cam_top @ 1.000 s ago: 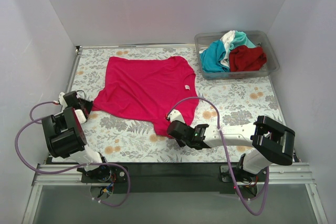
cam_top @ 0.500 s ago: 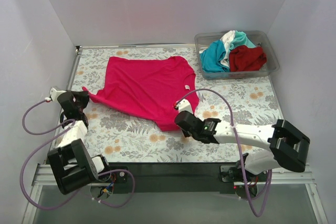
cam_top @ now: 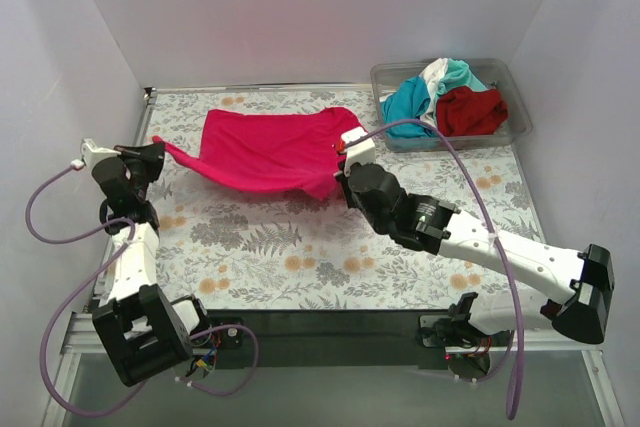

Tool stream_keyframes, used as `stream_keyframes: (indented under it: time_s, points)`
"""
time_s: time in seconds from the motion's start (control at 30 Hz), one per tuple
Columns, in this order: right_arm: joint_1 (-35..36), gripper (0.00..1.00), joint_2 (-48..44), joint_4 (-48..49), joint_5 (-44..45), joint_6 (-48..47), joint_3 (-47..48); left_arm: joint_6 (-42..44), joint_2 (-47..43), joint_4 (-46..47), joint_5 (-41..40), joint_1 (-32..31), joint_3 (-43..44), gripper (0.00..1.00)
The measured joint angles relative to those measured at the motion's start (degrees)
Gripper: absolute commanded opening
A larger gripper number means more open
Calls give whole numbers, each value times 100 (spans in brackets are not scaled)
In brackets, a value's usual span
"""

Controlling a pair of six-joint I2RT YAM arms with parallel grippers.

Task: Fold and stack the t-shirts
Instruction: Flatten the tshirt out

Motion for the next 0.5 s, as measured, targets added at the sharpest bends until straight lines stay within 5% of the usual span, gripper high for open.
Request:
stream_keyframes:
  time_s: [0.5]
  points:
    - [-31,1,42,638,297,-2291,2944,363,293,-1475,933,0,3893,0]
